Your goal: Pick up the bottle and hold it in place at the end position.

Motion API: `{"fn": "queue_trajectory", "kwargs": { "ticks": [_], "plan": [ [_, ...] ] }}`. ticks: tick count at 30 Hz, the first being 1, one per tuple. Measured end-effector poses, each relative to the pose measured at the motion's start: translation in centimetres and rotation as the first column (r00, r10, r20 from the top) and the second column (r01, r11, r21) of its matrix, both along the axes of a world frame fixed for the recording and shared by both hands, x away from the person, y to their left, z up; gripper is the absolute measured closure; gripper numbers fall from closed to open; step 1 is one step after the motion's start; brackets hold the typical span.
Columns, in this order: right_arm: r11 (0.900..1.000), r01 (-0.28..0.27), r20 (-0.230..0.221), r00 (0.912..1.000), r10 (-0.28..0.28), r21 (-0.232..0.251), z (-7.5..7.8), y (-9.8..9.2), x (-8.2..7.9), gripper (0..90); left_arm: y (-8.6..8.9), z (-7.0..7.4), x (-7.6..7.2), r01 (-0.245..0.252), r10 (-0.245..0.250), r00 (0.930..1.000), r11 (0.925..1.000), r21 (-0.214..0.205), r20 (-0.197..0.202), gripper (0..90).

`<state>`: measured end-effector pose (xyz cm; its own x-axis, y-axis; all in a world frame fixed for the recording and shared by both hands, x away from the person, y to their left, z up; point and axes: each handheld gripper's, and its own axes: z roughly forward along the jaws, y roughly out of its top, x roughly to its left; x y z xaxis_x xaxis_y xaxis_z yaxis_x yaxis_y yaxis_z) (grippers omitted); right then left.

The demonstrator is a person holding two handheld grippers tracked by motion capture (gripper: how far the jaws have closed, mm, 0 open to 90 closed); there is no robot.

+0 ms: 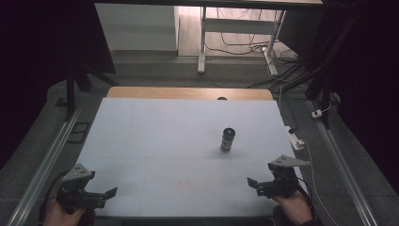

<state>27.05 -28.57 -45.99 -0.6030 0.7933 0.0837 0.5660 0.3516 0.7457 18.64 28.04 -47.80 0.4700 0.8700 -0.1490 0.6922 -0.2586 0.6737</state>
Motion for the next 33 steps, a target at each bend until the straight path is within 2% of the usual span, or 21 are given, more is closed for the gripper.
{"fn": "queue_trajectory", "kwargs": {
  "ticks": [4,13,19,33],
  "plan": [
    [1.0,-0.001,-0.001,1.0,0.001,-0.006,0.0,0.1,0.0,0.0,0.0,0.0,0.0,0.0,0.0,1.0,1.0,-0.002,-0.003,0.0],
    [0.9993,-0.031,0.016,0.9994,0.031,0.019,0.4,0.4,0.2,0.0,0.1,0.0,0.1,-0.004,0.004,1.0,0.9999,-0.01,-0.006,0.0],
    [0.9979,-0.064,0.04,0.9972,0.064,-0.005,0.3,0.7,0.4,0.0,0.1,0.0,0.1,-0.003,0.003,1.0,1.0,-0.007,-0.007,0.0],
    [0.9933,-0.11,0.061,0.9922,0.108,0.033,0.1,1.7,1.4,0.0,0.1,0.0,0.1,-0.009,0.009,0.9999,0.9999,-0.011,-0.01,0.0]
  ]
}}
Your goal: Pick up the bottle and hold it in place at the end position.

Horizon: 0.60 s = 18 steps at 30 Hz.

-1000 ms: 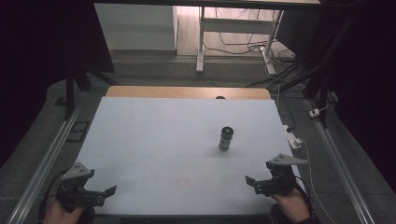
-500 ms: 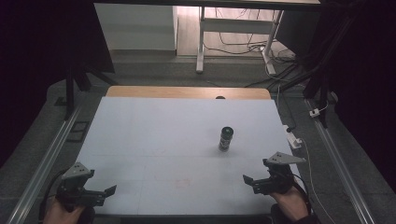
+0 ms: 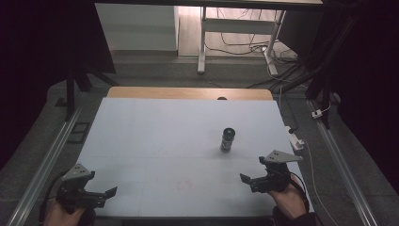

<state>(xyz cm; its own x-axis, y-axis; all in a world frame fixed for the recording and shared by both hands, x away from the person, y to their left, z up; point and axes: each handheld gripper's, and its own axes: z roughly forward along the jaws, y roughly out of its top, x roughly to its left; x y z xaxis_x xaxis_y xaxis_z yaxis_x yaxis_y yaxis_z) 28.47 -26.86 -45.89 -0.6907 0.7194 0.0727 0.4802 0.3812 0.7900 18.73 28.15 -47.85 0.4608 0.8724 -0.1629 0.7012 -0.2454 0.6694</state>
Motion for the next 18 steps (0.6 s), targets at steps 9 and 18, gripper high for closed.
{"fn": "queue_trajectory", "kwargs": {
  "ticks": [9,18],
  "plan": [
    [0.9996,-0.011,0.001,0.9999,0.011,0.027,-0.1,0.3,0.9,0.0,0.0,0.0,0.0,-0.002,0.002,1.0,1.0,0.0,0.002,0.0],
    [0.9997,-0.001,-0.014,0.9999,0.002,0.025,-0.3,1.0,1.8,0.0,-0.2,0.0,0.0,0.006,-0.006,1.0,0.9998,0.017,0.003,0.0]
  ]
}}
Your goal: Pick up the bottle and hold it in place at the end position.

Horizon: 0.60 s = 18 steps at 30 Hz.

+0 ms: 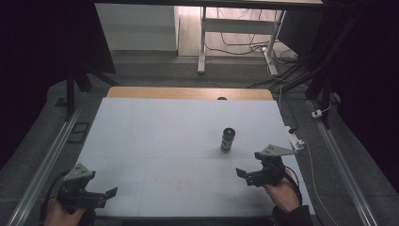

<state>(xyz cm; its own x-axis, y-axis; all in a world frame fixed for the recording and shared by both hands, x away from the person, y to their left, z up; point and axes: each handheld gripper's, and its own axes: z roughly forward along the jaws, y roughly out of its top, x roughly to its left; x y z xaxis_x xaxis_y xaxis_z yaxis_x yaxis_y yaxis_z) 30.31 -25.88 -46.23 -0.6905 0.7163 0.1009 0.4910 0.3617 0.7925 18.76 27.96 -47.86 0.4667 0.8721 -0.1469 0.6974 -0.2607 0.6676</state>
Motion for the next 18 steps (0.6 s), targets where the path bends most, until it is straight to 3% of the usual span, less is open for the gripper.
{"fn": "queue_trajectory", "kwargs": {
  "ticks": [9,18],
  "plan": [
    [0.9991,0.004,0.001,1.0,-0.004,-0.042,-0.4,0.8,1.6,0.0,0.0,0.0,0.0,-0.004,0.004,1.0,1.0,-0.007,-0.001,0.0],
    [0.9994,0.005,-0.031,0.9995,-0.007,-0.035,-0.9,1.7,3.2,0.0,0.0,0.0,0.1,-0.006,0.006,1.0,1.0,-0.006,-0.003,0.0]
  ]
}}
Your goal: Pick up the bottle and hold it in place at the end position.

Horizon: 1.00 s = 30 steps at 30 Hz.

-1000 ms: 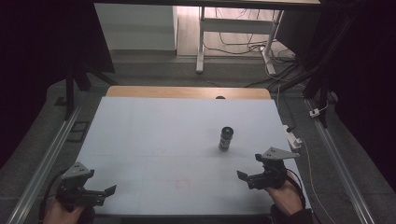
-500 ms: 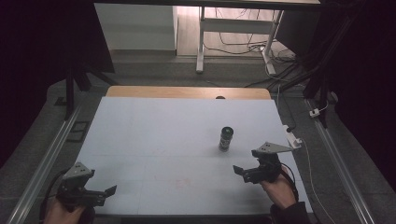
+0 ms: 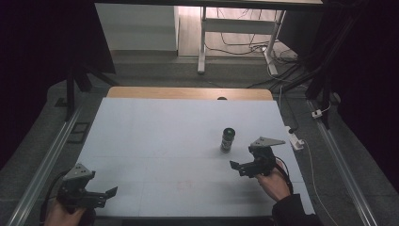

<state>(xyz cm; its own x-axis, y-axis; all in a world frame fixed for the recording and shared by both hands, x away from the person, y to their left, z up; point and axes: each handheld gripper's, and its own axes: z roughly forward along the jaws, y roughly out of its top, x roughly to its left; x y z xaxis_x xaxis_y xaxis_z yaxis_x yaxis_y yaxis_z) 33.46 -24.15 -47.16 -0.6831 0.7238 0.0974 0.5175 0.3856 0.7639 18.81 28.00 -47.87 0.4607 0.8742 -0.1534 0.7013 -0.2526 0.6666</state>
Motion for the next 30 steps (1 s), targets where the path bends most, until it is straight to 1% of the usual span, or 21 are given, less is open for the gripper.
{"fn": "queue_trajectory", "kwargs": {
  "ticks": [1,3,6,8,9,11,13,16,17,20,24,28,30],
  "plan": [
    [1.0,0.0,0.0,1.0,0.0,0.0,0.0,0.0,0.0,0.0,0.0,0.0,0.0,0.0,0.0,1.0,1.0,-0.002,0.0,0.0],
    [1.0,0.008,-0.006,1.0,-0.008,0.0,-0.1,0.2,0.6,0.0,0.0,0.0,0.0,0.0,0.0,1.0,1.0,-0.003,0.0,0.0],
    [1.0,0.006,-0.005,1.0,-0.006,0.001,-0.1,0.3,1.0,0.0,0.0,0.0,0.0,0.0,0.0,1.0,1.0,-0.004,0.0,0.0],
    [0.9999,0.011,0.0,0.9999,-0.011,-0.013,-0.3,0.6,1.5,0.0,0.0,0.0,0.0,0.0,0.0,1.0,1.0,-0.004,0.0,0.0],
    [0.9999,0.011,0.0,0.9999,-0.011,-0.013,-0.3,0.6,1.5,0.0,0.0,0.0,0.0,0.0,0.0,1.0,1.0,-0.004,0.0,0.0],
    [0.9992,0.007,0.003,1.0,-0.007,-0.04,-0.6,0.9,2.0,0.0,0.0,0.0,0.0,0.001,-0.001,1.0,1.0,-0.004,0.0,0.0],
    [0.9988,0.0,0.003,1.0,0.0,-0.049,-0.8,1.2,2.3,0.0,0.0,0.0,0.0,0.001,-0.001,1.0,1.0,-0.004,0.0,0.0],
    [0.9986,0.001,-0.002,1.0,-0.001,-0.052,-0.9,1.4,2.6,0.0,0.0,0.0,0.0,0.002,-0.002,1.0,1.0,-0.004,0.0,0.0],
    [0.9987,0.001,-0.005,1.0,-0.001,-0.051,-1.0,1.6,3.0,0.0,0.0,0.0,0.0,0.002,-0.002,1.0,1.0,-0.004,0.0,0.0],
    [0.9982,0.0,-0.003,1.0,0.0,-0.06,-1.2,1.8,3.6,0.0,0.0,0.0,0.0,0.002,-0.002,1.0,1.0,-0.005,-0.001,0.0],
    [0.9977,-0.005,-0.014,0.9999,0.004,-0.068,-1.5,2.1,4.4,0.0,0.1,0.0,0.0,0.003,-0.003,1.0,1.0,-0.008,-0.001,0.0],
    [0.9969,-0.006,-0.012,0.9999,0.005,-0.078,-1.8,2.4,4.9,0.0,0.1,0.0,0.0,0.004,-0.004,1.0,0.9999,-0.01,-0.002,0.0],
    [0.9966,-0.008,-0.008,0.9999,0.008,-0.082,-2.0,2.6,5.4,0.0,0.1,0.0,0.0,0.004,-0.004,1.0,0.9999,-0.01,-0.002,0.0]
  ]
}}
